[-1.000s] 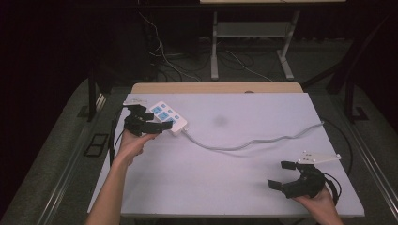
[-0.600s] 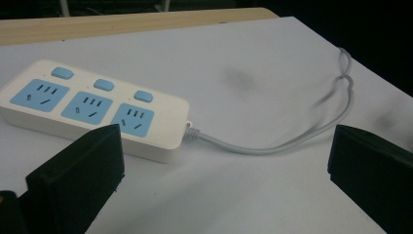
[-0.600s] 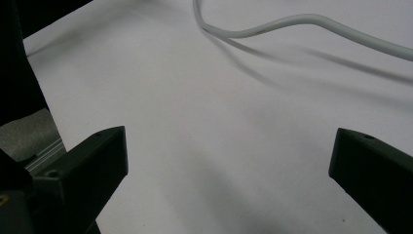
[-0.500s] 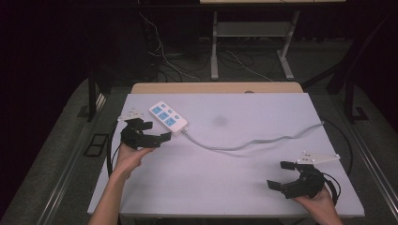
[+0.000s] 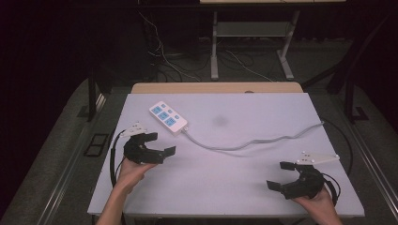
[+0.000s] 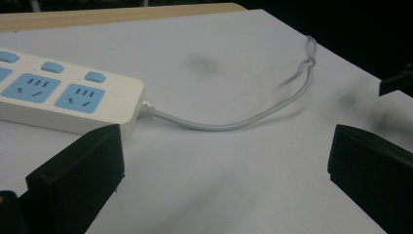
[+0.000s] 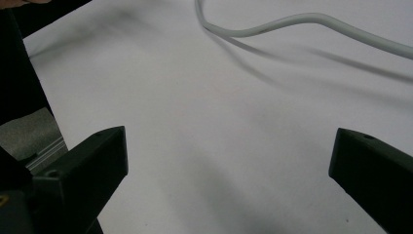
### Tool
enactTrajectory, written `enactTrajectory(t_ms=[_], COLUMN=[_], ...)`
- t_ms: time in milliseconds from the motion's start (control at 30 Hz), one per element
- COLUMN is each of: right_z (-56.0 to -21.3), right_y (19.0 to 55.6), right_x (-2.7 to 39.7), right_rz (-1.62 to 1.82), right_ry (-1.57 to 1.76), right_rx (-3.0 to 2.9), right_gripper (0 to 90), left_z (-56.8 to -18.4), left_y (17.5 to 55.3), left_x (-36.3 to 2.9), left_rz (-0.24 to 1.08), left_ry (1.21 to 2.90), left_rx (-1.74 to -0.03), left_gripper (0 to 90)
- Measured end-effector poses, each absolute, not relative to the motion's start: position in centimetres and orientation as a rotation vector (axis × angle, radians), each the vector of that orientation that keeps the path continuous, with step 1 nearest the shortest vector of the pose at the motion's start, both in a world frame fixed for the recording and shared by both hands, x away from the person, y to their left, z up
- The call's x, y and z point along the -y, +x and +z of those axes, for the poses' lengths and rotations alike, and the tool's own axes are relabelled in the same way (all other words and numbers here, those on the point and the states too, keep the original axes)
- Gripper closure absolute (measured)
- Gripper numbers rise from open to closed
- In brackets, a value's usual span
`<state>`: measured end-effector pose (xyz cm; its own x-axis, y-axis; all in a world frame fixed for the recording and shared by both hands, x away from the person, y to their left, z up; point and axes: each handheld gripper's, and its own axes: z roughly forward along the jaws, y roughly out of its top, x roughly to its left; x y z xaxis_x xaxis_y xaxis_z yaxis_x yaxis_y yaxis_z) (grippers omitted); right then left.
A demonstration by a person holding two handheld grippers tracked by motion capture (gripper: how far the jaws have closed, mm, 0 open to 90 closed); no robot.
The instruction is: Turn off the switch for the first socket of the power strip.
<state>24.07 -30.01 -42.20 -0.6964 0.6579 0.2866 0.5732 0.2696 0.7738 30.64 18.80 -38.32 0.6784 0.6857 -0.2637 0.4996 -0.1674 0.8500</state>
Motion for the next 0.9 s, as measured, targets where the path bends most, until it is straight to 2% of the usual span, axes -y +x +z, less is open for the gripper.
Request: enactTrajectory(t_ms=[900], right_z=[-42.3], right_y=[23.9], right_x=[30.0], right_rz=[1.419], right_ry=[1.19], right_rx=[-2.424], right_gripper=[0.4], left_z=[-41.6], left_y=[25.8], left_x=[-17.6], left_rz=[0.124], left_ry=[1.859], left_rx=[-0.855], left_gripper=[0.0])
